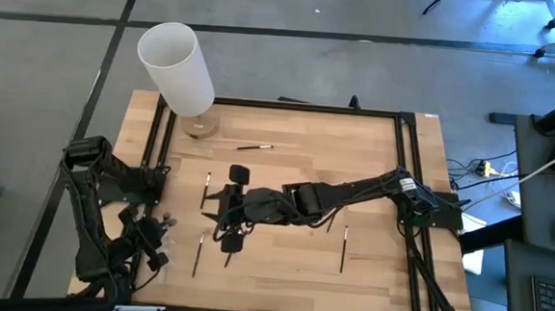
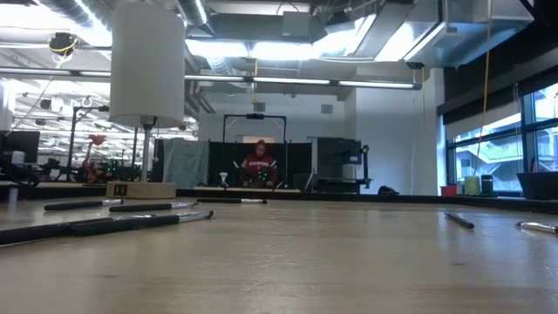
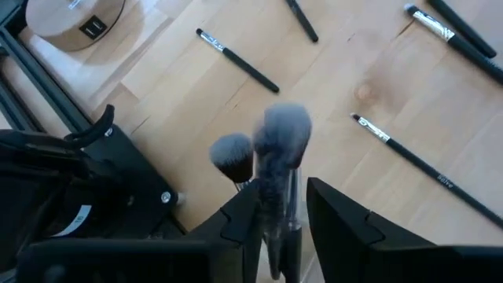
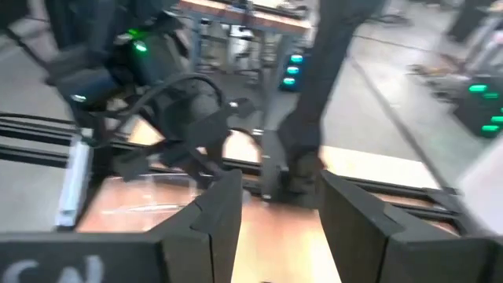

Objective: Pick & Place Makeup Supplies
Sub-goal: Put the makeup brush into the transparent organizer

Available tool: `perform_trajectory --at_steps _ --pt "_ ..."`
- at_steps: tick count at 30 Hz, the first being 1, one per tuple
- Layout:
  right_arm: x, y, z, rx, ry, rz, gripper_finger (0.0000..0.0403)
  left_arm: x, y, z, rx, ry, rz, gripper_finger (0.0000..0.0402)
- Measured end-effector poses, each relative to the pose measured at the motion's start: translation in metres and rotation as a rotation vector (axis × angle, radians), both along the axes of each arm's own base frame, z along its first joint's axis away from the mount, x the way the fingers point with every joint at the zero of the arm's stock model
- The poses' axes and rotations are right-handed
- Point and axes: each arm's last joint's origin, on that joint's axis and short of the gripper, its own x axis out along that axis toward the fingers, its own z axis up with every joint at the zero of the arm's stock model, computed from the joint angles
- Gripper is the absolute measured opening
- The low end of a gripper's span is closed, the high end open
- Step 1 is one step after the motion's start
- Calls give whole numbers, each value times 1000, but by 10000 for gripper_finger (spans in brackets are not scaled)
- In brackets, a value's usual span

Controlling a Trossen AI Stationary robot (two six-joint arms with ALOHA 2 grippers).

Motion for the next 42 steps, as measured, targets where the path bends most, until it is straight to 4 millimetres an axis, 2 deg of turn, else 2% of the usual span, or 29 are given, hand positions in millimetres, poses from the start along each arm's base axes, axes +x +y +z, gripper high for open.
perform_trajectory --at_steps 7,10,15,18,23,26,31,38,42 --pt "-24 10 11 -76 57 -168 162 8 21 26 -83 -75 3 109" --pt "-30 6 1 -70 149 -245 162 14 34 40 -101 -144 -7 110" --pt "-27 -13 -40 -17 327 -336 162 33 56 51 -50 -202 -11 109" --pt "-27 -25 -70 23 414 -374 162 49 69 52 -22 -133 19 109" --pt "-38 -49 -121 111 502 -440 162 74 88 50 -22 5 29 109" --pt "-53 -64 -142 201 482 -430 162 89 99 49 -13 37 10 109" --pt "-88 -93 -155 370 341 -364 162 117 125 49 -3 73 -30 109" --pt "-144 -141 -139 526 29 -268 162 167 178 52 -28 22 -155 108" --pt "-180 -153 -133 535 -27 -319 162 191 212 51 -25 -15 -220 104"
